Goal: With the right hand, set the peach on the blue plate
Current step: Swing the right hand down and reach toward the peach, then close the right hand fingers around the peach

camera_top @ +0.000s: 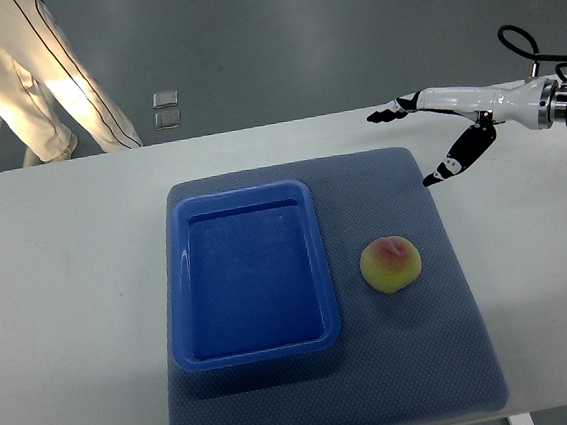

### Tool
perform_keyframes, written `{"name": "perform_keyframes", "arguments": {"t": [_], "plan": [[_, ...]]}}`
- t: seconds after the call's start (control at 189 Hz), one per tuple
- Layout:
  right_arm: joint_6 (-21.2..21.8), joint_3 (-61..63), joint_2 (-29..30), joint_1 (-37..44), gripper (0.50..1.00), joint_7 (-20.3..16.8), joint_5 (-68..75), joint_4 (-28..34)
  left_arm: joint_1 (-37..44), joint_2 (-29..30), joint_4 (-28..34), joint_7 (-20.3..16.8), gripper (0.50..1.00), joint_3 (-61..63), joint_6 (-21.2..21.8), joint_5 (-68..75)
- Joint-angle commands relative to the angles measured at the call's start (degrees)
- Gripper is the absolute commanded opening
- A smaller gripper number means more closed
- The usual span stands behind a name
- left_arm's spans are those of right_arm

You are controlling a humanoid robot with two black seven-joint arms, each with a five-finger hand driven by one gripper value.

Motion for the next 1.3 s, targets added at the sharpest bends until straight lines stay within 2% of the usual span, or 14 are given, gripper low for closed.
{"name": "perform_keyframes", "arguments": {"t": [0.0,0.032,0.037,0.111,0.296,0.598,1.143,1.296], "plan": [[1.4,-1.5,-1.2,0.6,0.930,0.0,-6.0,2.7,0.0,0.0,0.0,0.0,1.000,0.0,0.0,0.0],[1.4,-1.5,-1.2,0.6,0.930,0.0,-6.0,2.7,0.0,0.0,0.0,0.0,1.000,0.0,0.0,0.0],[2.8,-2.2,-1.8,1.4,0.930,0.0,-8.1,4.4,0.0,0.0,0.0,0.0,1.000,0.0,0.0,0.0],[4.5,-3.1,-1.9,2.5,0.930,0.0,-10.1,6.5,0.0,0.0,0.0,0.0,1.000,0.0,0.0,0.0],[4.3,-7.2,-0.9,3.7,0.930,-0.4,-14.1,8.5,0.0,0.0,0.0,0.0,1.000,0.0,0.0,0.0],[3.4,-9.0,4.2,2.9,0.928,-1.7,-16.5,7.8,0.0,0.0,0.0,0.0,1.000,0.0,0.0,0.0],[2.2,-9.3,7.3,0.2,0.926,-2.3,-17.1,4.5,0.0,0.0,0.0,0.0,1.000,0.0,0.0,0.0],[1.8,-9.3,7.7,-0.3,0.907,-2.2,-17.0,4.4,0.0,0.0,0.0,0.0,1.000,0.0,0.0,0.0]]}}
